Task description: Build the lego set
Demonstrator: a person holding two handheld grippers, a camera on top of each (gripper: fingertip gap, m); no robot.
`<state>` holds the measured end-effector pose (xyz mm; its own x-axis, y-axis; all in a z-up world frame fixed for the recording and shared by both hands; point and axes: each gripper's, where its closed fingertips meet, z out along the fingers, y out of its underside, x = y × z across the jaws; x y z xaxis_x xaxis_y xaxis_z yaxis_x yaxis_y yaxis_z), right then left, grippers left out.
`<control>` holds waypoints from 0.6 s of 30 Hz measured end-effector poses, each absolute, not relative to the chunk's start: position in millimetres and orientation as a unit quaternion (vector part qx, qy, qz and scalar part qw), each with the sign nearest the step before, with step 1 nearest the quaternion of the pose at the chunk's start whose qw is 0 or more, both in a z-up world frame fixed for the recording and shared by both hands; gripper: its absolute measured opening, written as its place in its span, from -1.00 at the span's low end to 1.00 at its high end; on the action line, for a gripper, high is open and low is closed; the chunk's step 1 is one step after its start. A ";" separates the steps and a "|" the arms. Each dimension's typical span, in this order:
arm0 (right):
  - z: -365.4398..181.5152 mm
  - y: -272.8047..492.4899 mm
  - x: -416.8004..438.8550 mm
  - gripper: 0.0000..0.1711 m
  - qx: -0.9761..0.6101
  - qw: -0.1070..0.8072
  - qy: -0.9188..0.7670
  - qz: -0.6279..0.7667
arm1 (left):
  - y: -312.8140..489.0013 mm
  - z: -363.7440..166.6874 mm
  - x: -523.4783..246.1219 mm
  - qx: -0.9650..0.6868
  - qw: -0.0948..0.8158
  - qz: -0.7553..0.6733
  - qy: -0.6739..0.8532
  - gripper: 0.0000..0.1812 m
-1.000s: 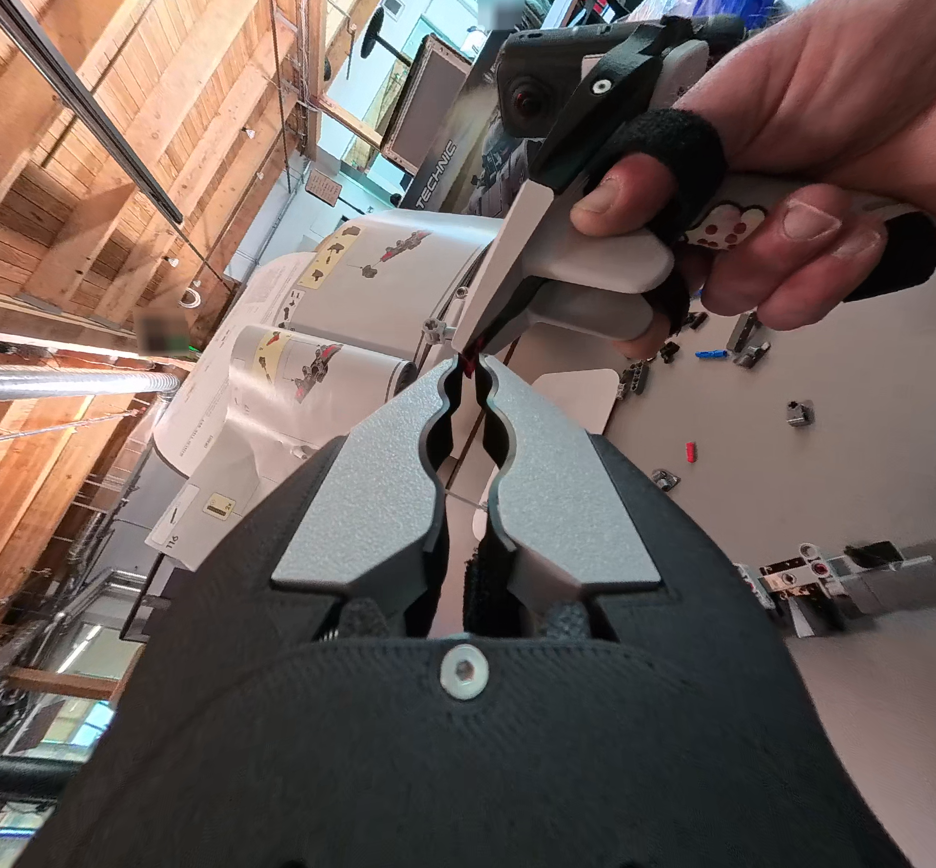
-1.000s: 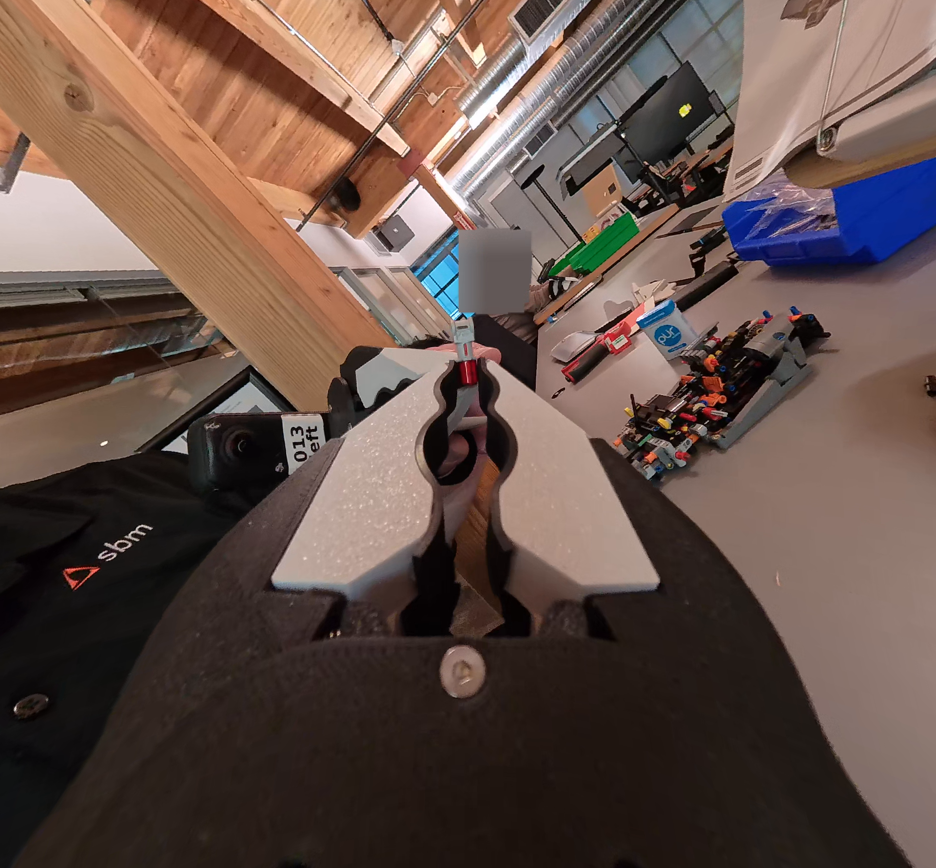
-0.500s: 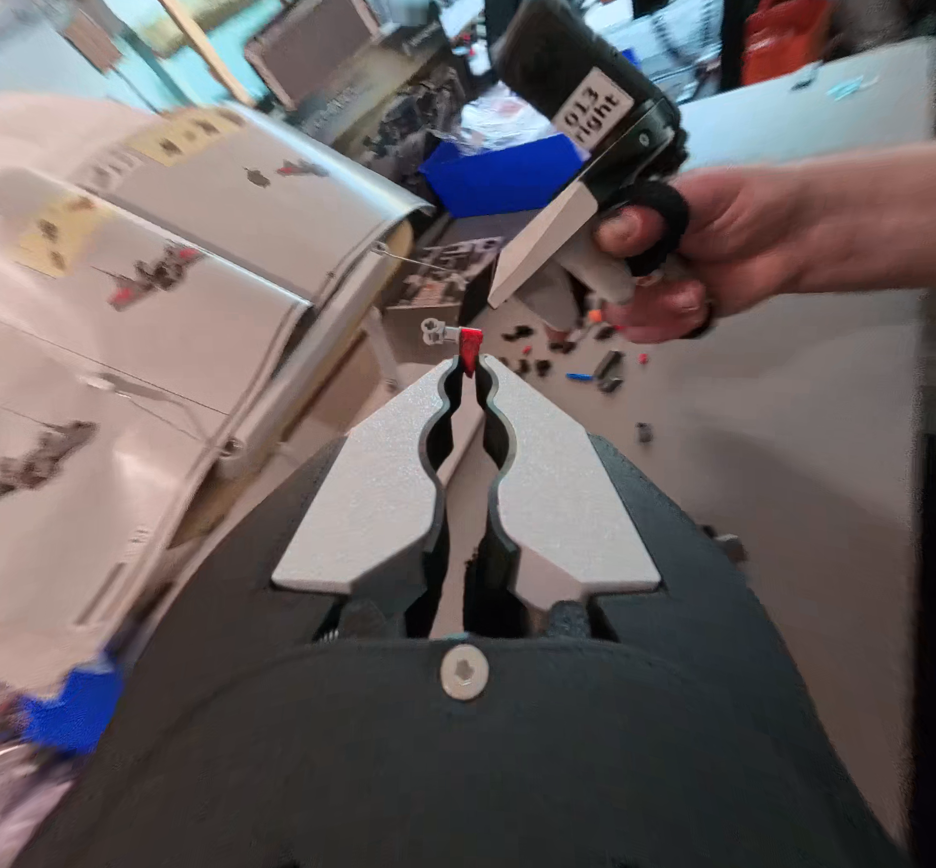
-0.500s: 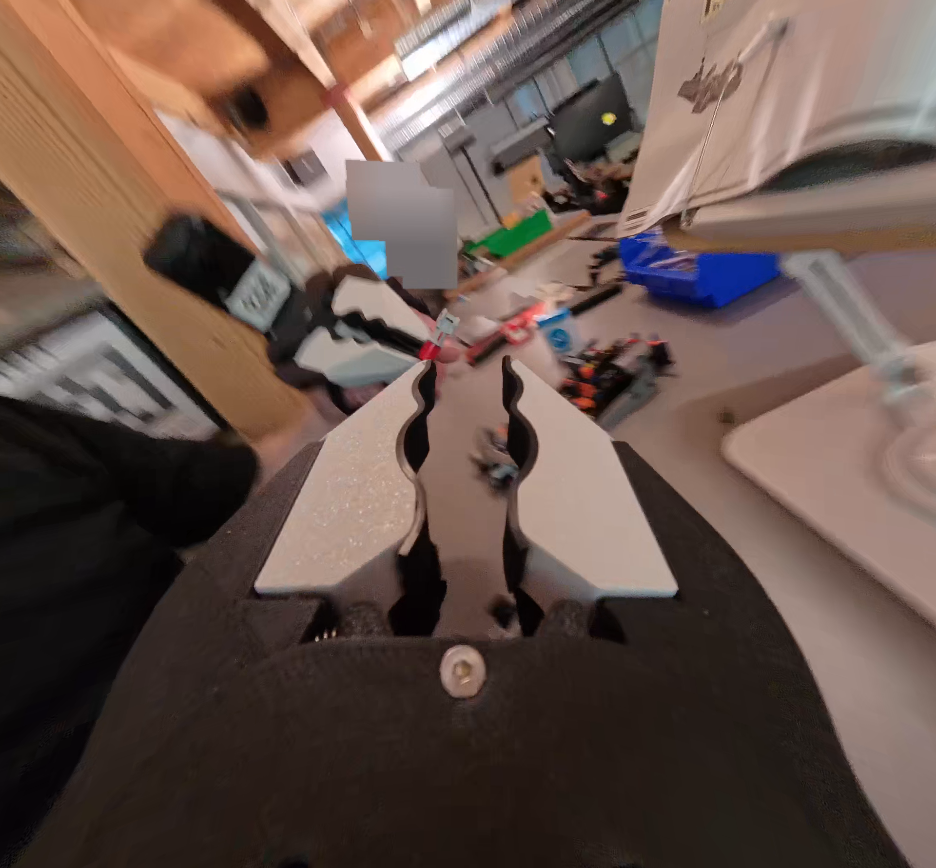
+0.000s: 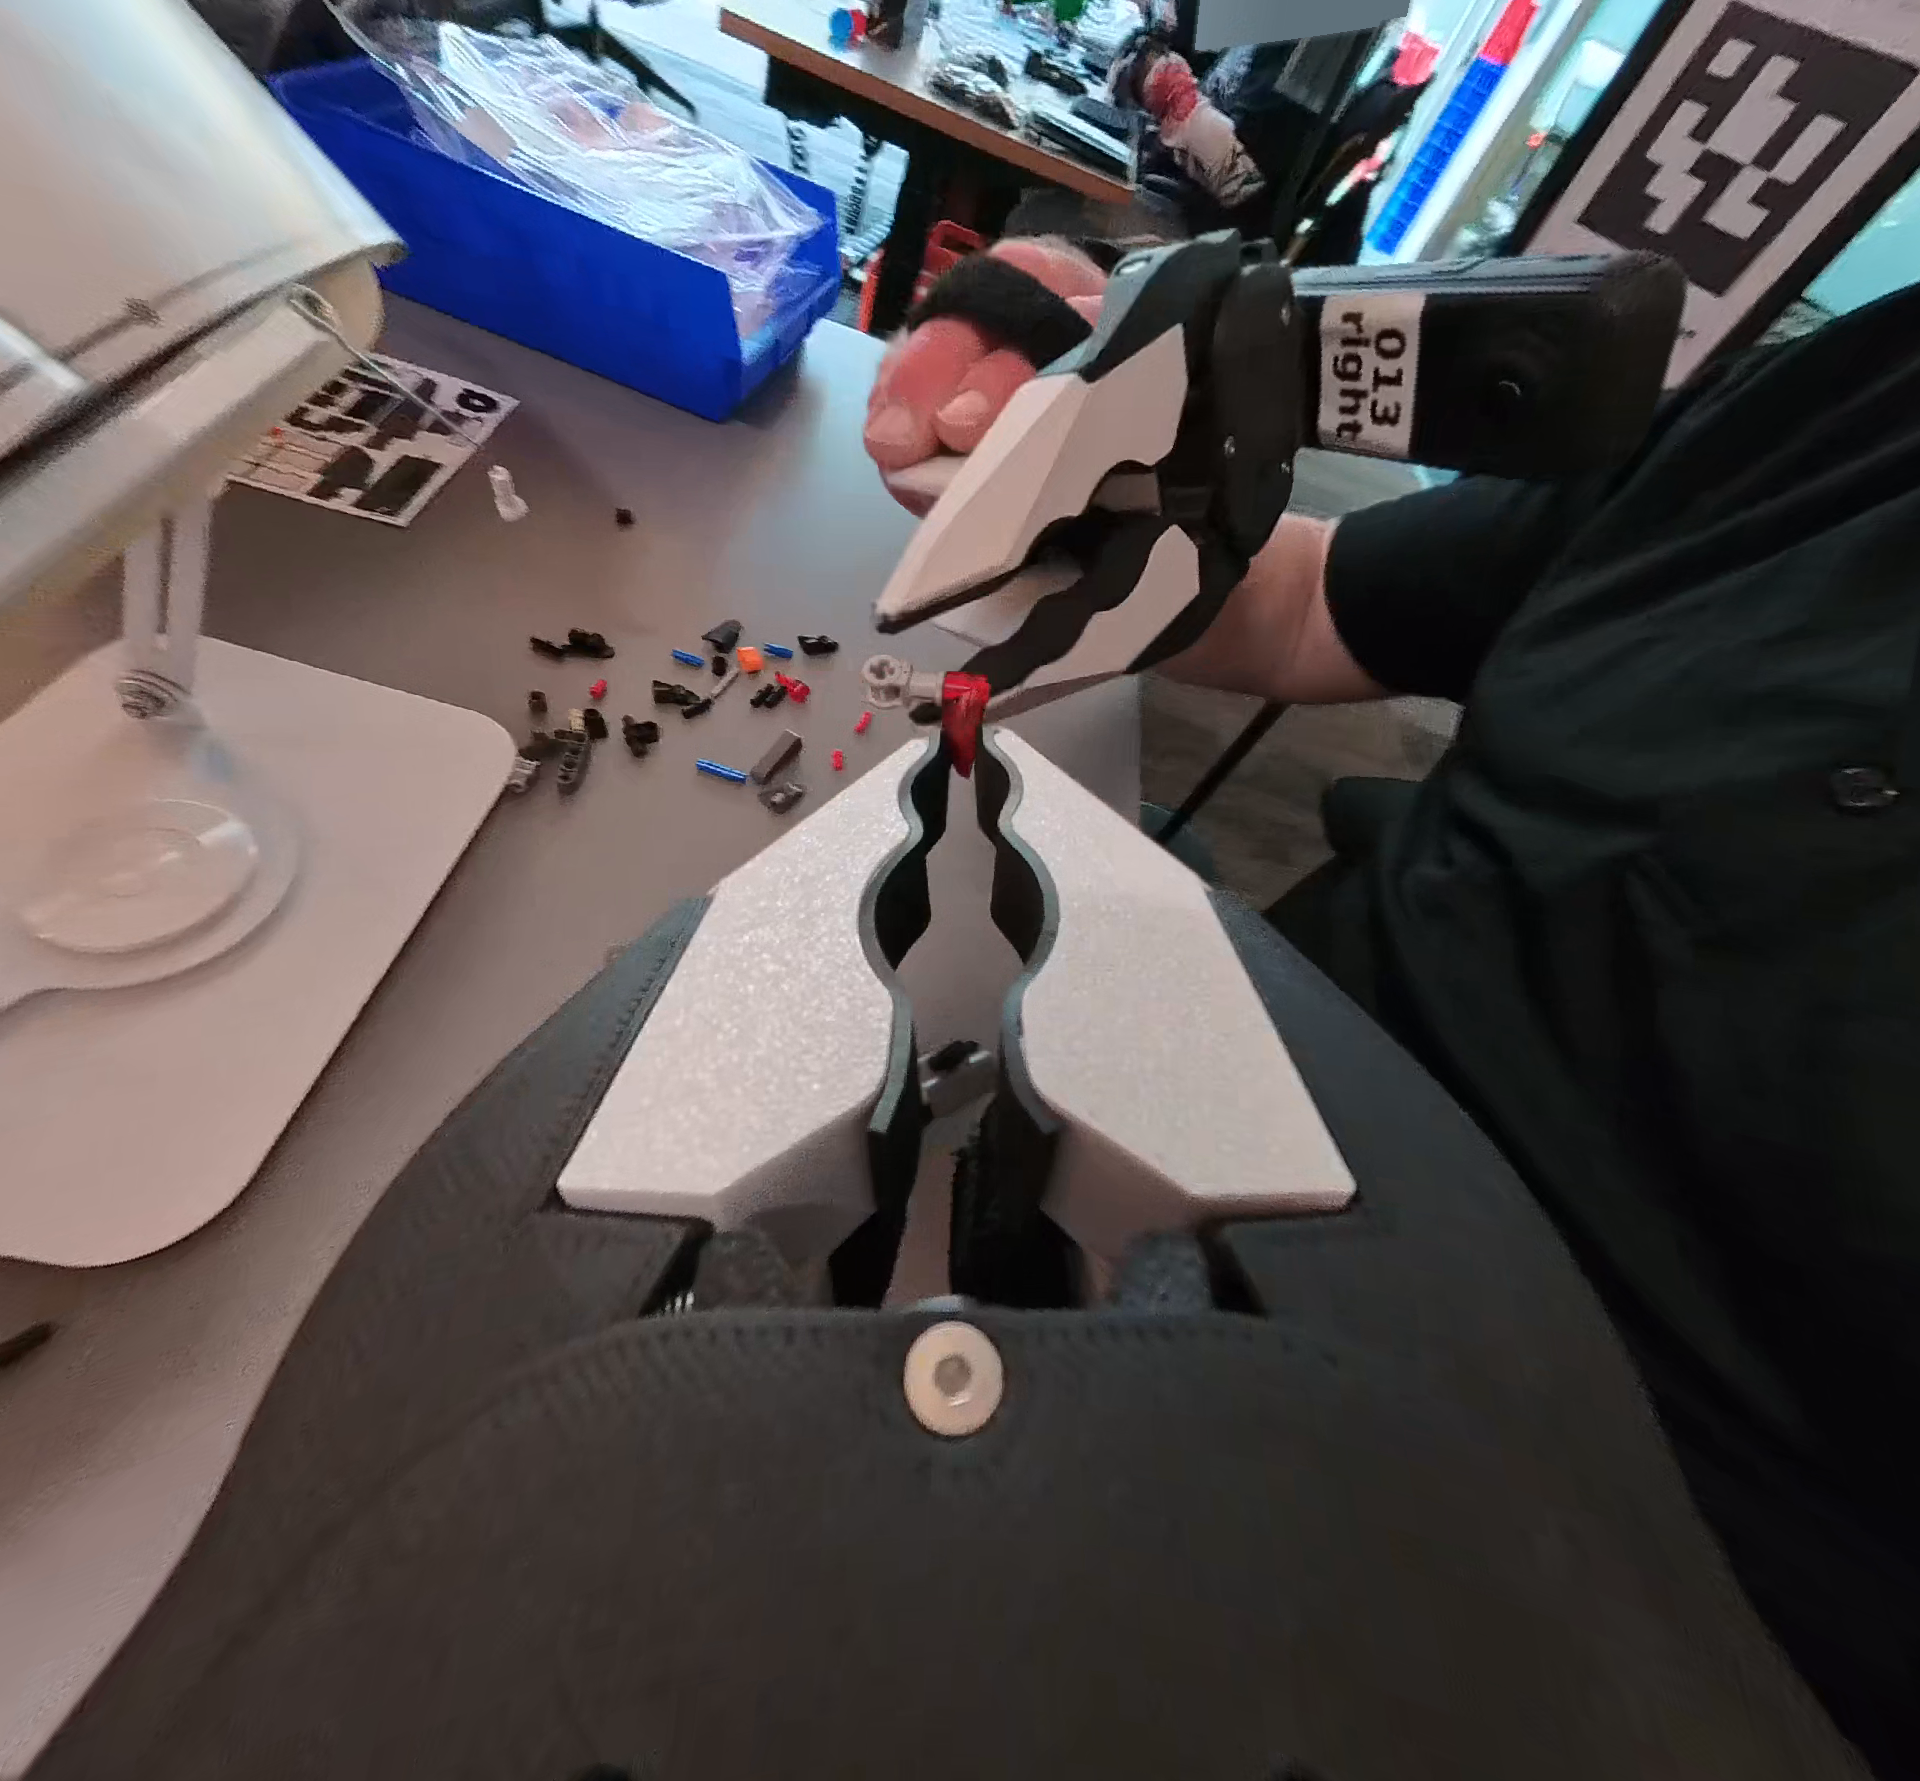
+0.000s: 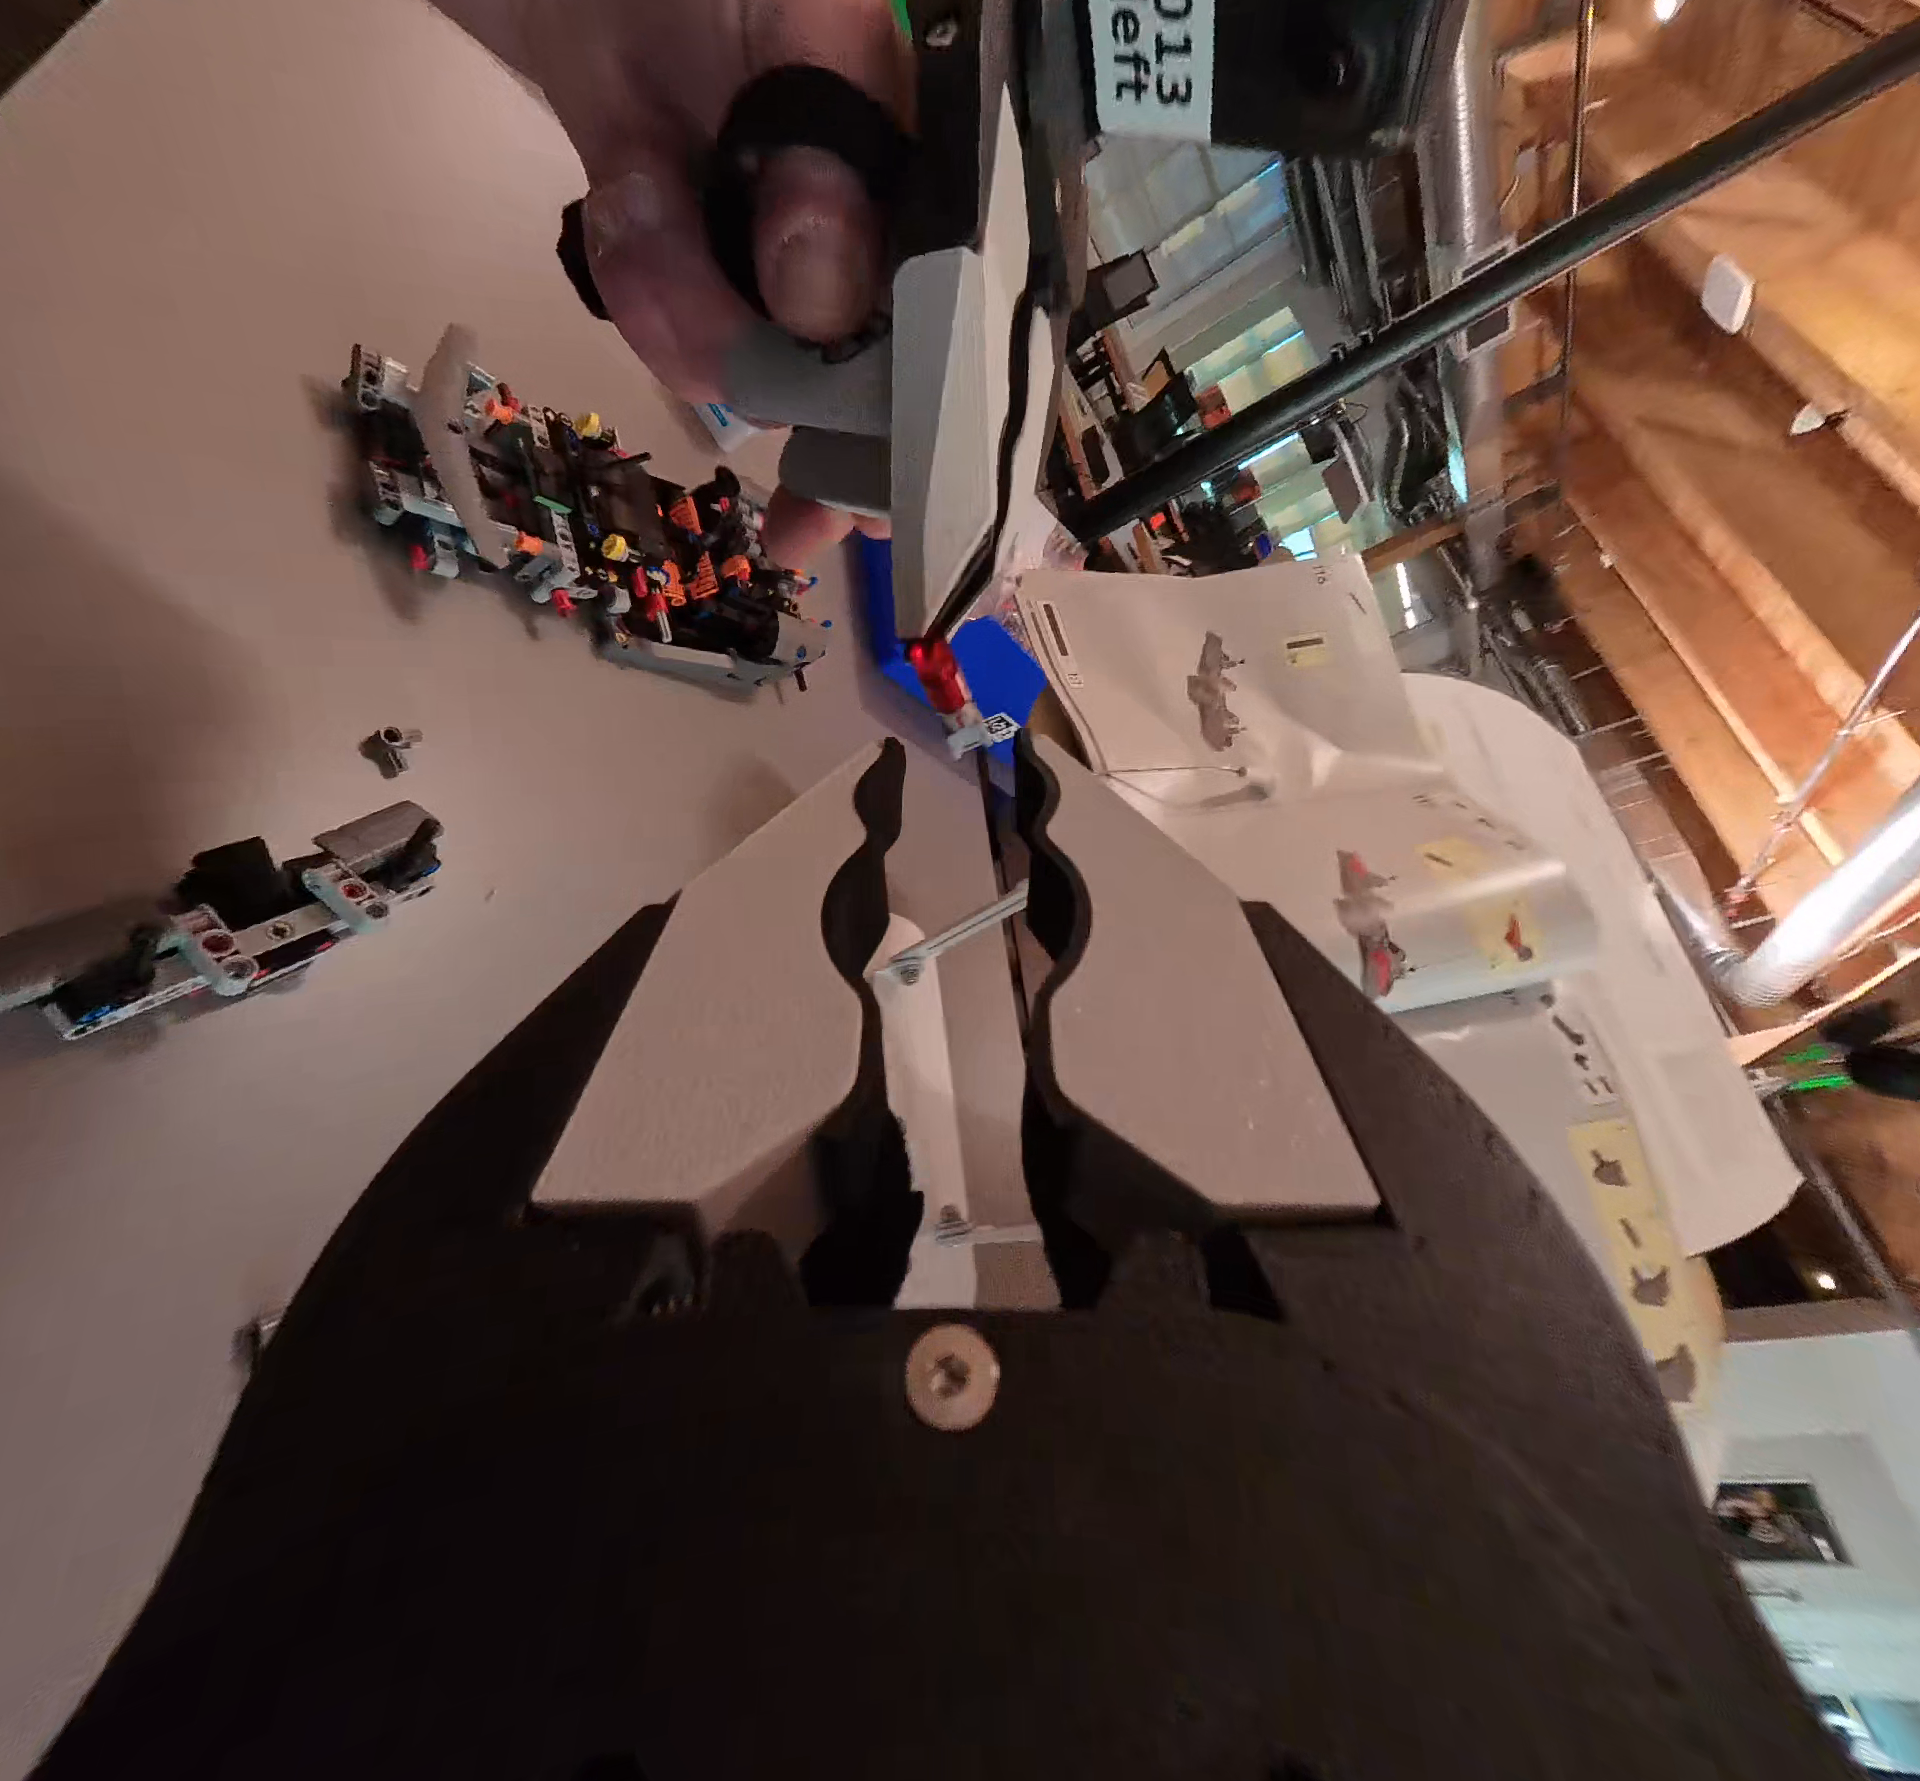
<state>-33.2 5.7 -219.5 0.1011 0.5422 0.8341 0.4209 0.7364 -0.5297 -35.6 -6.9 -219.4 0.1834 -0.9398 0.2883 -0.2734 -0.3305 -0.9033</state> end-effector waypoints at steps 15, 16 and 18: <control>-209.6 10.0 -29.8 -0.94 -0.369 0.648 -0.659 0.096 | -4.1 -211.1 -45.4 -0.671 0.400 -0.466 0.415 -0.79; -208.7 10.0 -29.4 -0.94 -0.370 0.647 -0.659 0.103 | -5.9 -212.2 -47.9 -0.672 0.404 -0.463 0.413 -0.79; -205.5 10.4 -29.3 -0.94 -0.371 0.647 -0.656 0.114 | -7.8 -215.5 -52.3 -0.675 0.417 -0.449 0.412 -0.80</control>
<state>-29.3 10.4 -205.5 0.1137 0.6349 0.7642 0.3387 0.6983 -0.6306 -52.3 -7.8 -215.5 0.2585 -0.9297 0.2623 -0.1818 -0.3135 -0.9320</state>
